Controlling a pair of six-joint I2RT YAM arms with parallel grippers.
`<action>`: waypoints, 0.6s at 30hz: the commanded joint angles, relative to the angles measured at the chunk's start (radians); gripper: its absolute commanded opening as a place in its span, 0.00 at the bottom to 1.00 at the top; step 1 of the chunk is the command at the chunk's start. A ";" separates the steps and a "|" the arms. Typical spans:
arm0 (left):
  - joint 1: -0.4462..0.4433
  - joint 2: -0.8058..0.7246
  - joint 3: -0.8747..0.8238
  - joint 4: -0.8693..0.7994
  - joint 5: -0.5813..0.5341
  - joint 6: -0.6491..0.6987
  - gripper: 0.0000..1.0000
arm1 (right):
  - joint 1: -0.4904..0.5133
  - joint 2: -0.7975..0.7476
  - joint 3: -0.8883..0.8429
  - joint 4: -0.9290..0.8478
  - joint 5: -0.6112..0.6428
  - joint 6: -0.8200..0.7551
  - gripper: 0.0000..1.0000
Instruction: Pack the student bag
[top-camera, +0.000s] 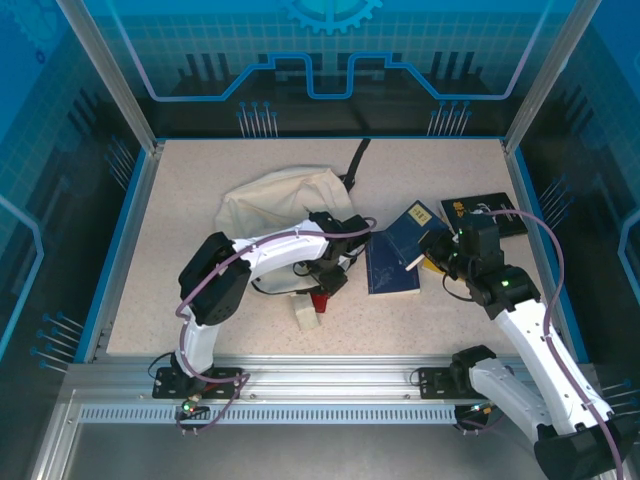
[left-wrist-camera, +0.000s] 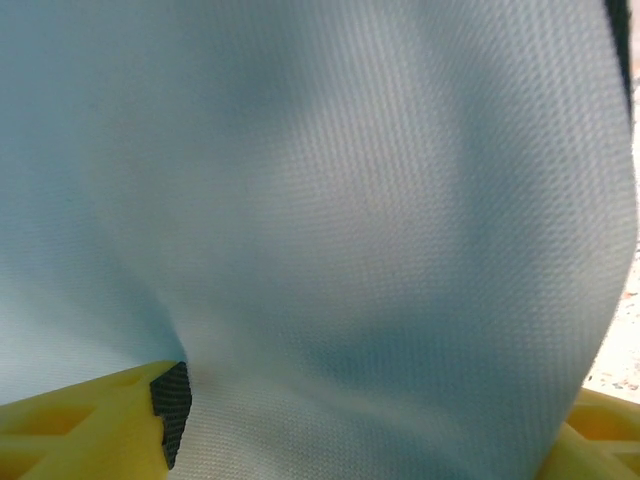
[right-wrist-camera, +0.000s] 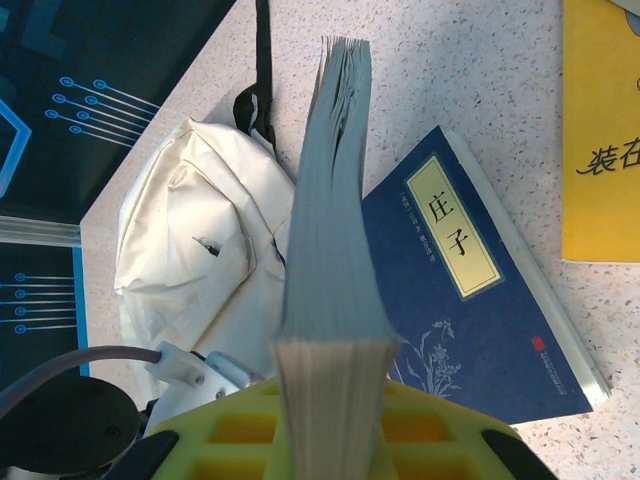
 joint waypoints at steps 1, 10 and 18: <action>0.002 -0.029 0.047 -0.036 -0.041 0.025 0.74 | -0.017 -0.014 -0.003 0.016 0.000 0.010 0.15; 0.025 -0.085 0.071 -0.070 -0.067 0.047 0.69 | -0.019 -0.010 -0.009 0.025 -0.014 0.011 0.15; 0.079 -0.158 0.009 -0.010 -0.046 0.052 0.62 | -0.020 -0.006 -0.022 0.041 -0.029 0.019 0.15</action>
